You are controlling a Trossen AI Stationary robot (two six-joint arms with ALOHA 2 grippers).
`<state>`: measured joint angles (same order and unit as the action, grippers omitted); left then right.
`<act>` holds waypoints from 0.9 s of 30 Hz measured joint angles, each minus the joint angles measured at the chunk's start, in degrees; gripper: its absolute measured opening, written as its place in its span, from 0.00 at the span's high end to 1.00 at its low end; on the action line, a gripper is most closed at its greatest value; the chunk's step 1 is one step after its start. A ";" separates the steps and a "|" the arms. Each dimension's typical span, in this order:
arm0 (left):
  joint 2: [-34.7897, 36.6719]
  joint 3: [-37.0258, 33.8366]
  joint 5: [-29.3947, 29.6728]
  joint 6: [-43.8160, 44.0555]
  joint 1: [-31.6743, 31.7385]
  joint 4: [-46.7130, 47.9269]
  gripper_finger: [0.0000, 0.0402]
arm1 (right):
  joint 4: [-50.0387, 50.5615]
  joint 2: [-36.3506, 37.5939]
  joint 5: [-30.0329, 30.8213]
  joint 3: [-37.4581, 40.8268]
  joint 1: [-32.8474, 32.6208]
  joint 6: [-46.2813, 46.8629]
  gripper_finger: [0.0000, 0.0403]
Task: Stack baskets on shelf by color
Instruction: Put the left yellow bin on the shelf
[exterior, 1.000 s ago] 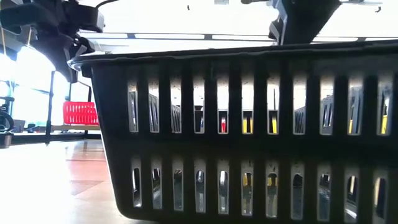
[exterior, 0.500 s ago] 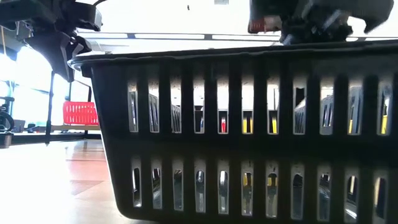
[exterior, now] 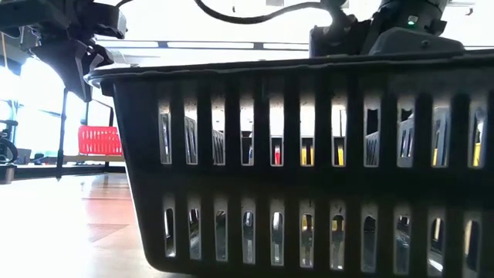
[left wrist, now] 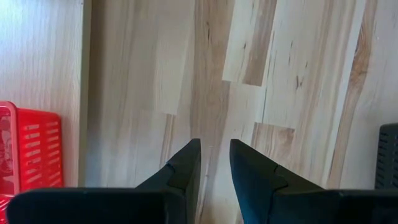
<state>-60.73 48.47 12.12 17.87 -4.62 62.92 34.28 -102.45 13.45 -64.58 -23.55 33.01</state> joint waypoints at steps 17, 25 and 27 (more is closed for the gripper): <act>0.00 0.00 0.00 0.17 0.00 0.17 0.81 | 0.31 0.00 2.34 -6.37 1.02 -7.29 1.00; 0.00 0.00 0.21 0.22 0.04 0.17 0.81 | -1.45 0.00 2.65 -11.93 4.44 -18.73 1.00; 0.00 0.00 0.30 0.90 0.04 0.17 0.81 | -2.60 0.00 2.64 -13.18 5.46 -22.14 1.00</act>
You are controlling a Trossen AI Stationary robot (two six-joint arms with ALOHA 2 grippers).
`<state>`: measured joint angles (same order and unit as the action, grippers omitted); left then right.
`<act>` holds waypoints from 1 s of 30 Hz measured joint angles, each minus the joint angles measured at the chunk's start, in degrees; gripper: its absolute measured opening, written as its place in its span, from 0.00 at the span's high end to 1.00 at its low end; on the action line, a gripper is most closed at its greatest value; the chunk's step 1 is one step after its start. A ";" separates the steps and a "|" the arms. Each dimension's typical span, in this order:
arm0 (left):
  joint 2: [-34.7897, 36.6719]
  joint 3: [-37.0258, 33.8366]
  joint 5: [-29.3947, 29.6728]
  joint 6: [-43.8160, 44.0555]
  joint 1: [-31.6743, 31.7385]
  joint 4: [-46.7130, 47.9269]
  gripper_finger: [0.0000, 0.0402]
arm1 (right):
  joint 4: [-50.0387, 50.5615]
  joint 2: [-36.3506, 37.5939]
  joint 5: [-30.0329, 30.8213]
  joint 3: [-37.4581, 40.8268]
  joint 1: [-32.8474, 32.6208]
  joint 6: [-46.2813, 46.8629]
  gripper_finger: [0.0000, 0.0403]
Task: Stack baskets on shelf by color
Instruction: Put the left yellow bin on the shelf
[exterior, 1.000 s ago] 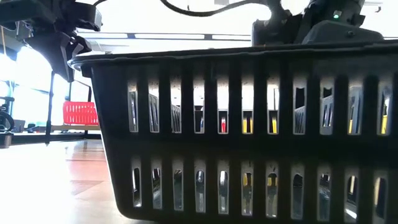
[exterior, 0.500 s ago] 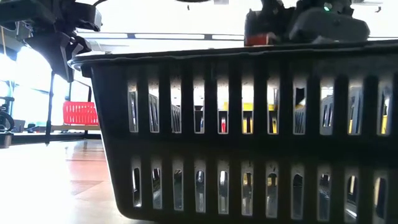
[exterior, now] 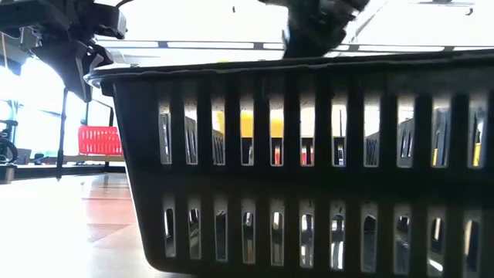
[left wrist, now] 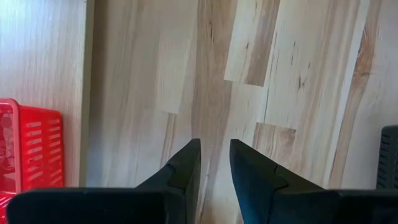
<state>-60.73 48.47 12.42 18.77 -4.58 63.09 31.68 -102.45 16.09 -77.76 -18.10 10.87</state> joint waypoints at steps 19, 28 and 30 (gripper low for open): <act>0.00 0.00 3.81 6.55 0.00 0.00 0.81 | -24.47 0.00 1.46 -7.80 13.74 -28.90 1.00; 0.00 0.00 5.36 6.55 0.07 -0.15 0.81 | -35.45 0.00 -4.26 -7.80 20.95 -33.37 1.00; 0.00 0.00 5.36 6.57 0.07 -0.15 0.81 | -37.02 0.00 -5.48 -7.91 21.91 -34.36 1.00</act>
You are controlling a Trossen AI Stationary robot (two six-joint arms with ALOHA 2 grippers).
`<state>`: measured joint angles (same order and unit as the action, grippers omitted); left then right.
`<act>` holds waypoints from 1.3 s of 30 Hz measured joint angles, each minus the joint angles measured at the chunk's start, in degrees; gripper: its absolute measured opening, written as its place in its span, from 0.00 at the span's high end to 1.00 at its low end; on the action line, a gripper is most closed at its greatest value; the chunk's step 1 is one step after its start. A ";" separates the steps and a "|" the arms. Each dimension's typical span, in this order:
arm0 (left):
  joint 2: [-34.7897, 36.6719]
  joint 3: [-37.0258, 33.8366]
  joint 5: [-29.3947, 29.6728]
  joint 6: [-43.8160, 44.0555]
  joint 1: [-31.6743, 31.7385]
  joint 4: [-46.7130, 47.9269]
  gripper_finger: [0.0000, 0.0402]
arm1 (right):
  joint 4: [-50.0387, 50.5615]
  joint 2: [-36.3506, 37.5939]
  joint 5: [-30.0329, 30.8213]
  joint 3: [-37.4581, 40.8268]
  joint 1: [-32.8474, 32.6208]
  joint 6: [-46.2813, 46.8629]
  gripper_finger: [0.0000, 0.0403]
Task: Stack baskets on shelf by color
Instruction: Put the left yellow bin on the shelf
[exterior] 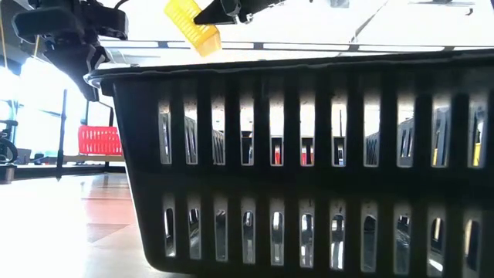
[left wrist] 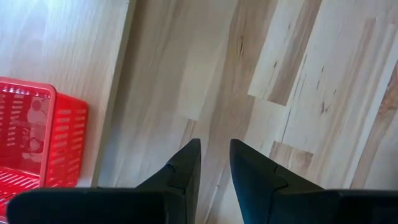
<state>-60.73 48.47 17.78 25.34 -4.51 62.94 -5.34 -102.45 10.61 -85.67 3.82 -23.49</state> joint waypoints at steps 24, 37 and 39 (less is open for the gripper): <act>0.00 0.00 -0.02 0.20 0.00 -0.12 0.81 | 9.67 -5.49 -5.10 -11.65 3.91 0.51 1.00; 0.00 0.00 -0.20 2.12 0.00 -0.02 0.81 | 22.97 -16.10 -5.09 -24.93 3.98 1.83 1.00; 0.02 0.00 -0.76 3.11 -0.02 0.04 0.81 | 24.46 -17.44 -5.07 -25.78 4.00 1.99 1.00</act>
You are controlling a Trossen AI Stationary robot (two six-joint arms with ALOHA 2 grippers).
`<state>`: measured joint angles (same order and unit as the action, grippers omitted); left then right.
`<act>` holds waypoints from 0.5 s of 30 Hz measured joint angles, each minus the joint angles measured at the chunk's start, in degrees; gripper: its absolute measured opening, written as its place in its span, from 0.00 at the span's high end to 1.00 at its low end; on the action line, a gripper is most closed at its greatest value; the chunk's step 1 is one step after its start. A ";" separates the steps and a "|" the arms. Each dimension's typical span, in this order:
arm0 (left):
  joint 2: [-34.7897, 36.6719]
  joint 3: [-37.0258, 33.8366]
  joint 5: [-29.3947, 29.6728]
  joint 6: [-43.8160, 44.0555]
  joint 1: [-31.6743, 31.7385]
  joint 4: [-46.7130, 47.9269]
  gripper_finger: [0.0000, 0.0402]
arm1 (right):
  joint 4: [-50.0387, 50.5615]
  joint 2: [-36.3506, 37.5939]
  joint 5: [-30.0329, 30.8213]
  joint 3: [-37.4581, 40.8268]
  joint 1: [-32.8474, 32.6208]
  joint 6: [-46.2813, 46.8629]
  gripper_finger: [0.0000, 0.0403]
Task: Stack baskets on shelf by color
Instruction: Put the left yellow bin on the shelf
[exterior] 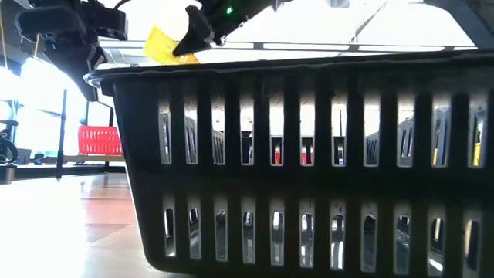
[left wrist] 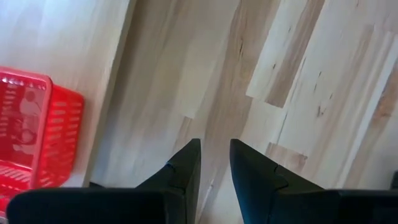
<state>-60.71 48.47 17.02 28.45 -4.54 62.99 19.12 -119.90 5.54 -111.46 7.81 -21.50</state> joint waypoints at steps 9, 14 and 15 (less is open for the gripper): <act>0.00 0.00 -3.55 1.55 0.00 0.43 0.81 | 3.51 -4.44 -1.45 -0.27 -0.04 1.57 1.00; 0.00 0.00 -3.33 1.53 0.00 0.52 0.81 | 2.78 -6.89 -2.56 -0.27 -0.04 0.40 1.00; -0.02 0.00 -3.35 1.52 0.00 0.54 0.81 | 2.77 -7.32 -2.49 -0.27 -0.04 0.16 1.00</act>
<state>-60.73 48.47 13.67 29.98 -4.54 63.52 21.89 -127.22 3.05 -111.72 7.77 -21.34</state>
